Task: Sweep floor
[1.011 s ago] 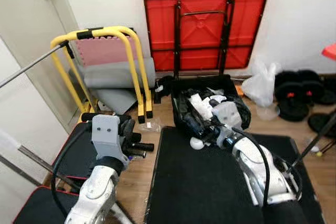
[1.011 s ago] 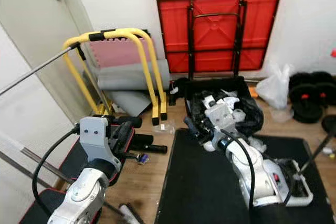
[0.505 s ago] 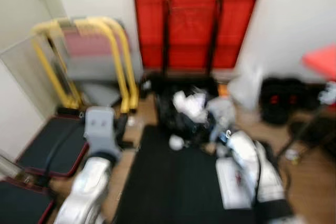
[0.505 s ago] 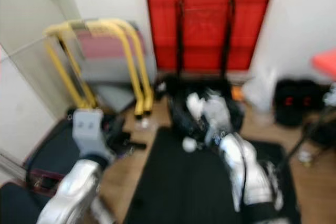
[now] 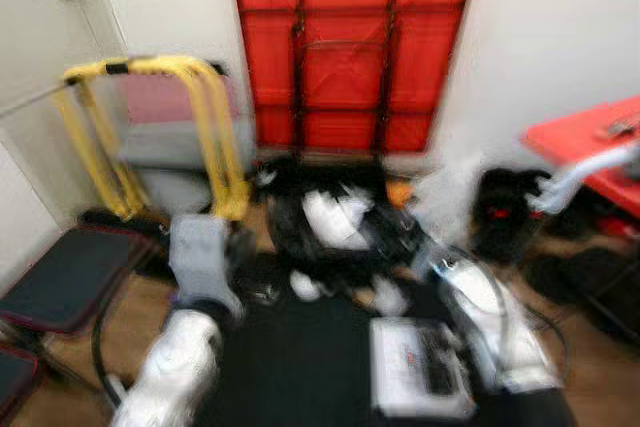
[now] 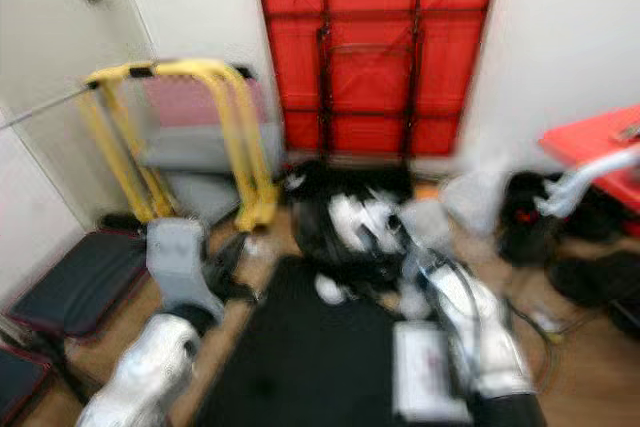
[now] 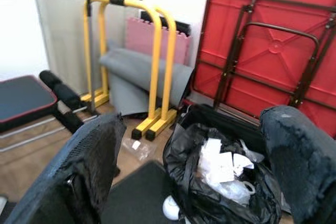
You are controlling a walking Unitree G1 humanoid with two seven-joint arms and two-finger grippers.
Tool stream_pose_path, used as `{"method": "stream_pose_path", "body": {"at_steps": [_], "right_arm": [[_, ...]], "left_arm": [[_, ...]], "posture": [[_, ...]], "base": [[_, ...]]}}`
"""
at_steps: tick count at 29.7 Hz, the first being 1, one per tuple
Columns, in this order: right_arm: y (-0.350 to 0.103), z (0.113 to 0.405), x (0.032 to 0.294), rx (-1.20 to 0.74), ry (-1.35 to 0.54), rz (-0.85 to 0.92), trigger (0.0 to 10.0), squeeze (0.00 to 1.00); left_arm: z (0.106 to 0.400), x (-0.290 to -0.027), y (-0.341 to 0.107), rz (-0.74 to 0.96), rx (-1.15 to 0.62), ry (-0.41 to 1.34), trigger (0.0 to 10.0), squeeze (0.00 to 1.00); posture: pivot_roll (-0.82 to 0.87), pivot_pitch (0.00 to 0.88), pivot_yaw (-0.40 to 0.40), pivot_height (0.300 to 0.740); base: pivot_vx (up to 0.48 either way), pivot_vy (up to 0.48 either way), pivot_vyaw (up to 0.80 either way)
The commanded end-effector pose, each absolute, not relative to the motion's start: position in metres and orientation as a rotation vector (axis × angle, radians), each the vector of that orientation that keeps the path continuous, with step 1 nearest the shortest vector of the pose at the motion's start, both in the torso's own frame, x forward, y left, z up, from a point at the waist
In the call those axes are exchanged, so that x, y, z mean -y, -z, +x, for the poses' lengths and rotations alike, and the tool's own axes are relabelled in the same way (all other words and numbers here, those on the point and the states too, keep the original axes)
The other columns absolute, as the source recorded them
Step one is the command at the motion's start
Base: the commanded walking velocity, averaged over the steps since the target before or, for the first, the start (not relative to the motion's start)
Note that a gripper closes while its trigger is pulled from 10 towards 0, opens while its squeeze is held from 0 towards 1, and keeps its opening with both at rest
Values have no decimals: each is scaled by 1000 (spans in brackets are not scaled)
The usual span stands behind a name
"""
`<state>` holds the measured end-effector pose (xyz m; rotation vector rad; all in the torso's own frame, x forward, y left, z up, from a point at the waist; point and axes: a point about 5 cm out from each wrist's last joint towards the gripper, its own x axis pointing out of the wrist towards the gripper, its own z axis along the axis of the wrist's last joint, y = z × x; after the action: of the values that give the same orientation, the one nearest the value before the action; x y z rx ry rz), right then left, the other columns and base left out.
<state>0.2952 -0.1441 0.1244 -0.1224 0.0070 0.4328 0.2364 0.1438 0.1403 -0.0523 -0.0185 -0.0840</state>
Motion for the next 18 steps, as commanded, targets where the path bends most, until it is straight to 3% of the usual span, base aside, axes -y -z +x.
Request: {"method": "stream_pose_path", "body": {"at_steps": [1, 5, 18], "right_arm": [[-127, 296, 148, -7, -421, -125, 10000, 0], [-127, 296, 148, -8, -421, -126, 10000, 0], [-129, 297, 148, -7, -416, -146, 10000, 0]], "left_arm": [[237, -142, -142, -40, 22, 115, 10000, 0], [237, -141, -143, -45, 22, 118, 10000, 0], [237, -140, -146, -97, 39, 147, 10000, 0]], "posture": [[-110, 0, 14, 740], [-110, 0, 14, 740], [-110, 0, 8, 740]], "base": [[0, -480, 0], [0, -453, 0], [0, 0, 0]]}}
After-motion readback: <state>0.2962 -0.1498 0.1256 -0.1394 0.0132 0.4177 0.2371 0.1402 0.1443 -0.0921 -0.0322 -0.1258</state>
